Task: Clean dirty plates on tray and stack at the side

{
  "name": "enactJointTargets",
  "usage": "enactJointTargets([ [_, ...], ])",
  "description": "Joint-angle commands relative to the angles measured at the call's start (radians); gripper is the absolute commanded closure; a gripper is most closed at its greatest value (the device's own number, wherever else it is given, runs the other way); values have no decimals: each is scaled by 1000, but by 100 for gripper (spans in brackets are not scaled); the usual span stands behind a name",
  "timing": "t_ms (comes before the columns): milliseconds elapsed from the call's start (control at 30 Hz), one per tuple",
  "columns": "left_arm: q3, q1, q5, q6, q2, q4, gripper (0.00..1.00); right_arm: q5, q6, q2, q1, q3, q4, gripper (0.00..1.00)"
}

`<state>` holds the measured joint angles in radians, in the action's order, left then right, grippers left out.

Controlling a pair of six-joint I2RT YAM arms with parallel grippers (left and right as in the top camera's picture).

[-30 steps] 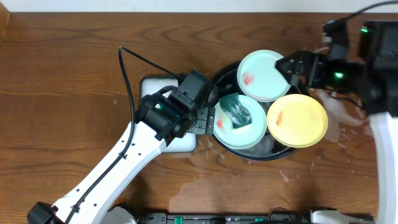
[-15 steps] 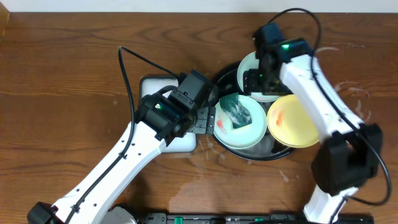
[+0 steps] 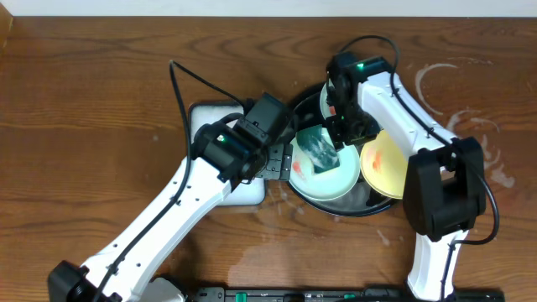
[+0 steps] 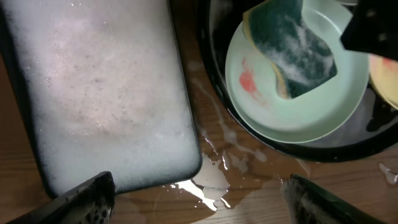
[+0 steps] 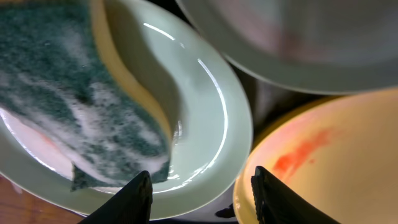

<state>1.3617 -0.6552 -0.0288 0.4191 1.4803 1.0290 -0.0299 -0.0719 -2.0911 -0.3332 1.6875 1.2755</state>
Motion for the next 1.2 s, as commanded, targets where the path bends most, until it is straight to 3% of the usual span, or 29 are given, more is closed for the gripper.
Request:
enactJointTargets([
  [0, -18, 2, -1, 19, 28, 2, 12, -44, 90, 1, 51, -10, -11, 49],
  [233, -18, 2, -1, 58, 37, 2, 12, -151, 190, 1, 95, -117, -134, 50],
  [533, -18, 2, -1, 58, 37, -3, 12, -179, 201, 1, 94, -174, -225, 51],
  [767, -18, 2, -1, 58, 37, -5, 12, -154, 201, 1, 94, -216, -275, 65],
  [1167, -18, 2, 5, 66, 37, -21, 12, -153, 201, 1, 95, -270, -312, 63],
])
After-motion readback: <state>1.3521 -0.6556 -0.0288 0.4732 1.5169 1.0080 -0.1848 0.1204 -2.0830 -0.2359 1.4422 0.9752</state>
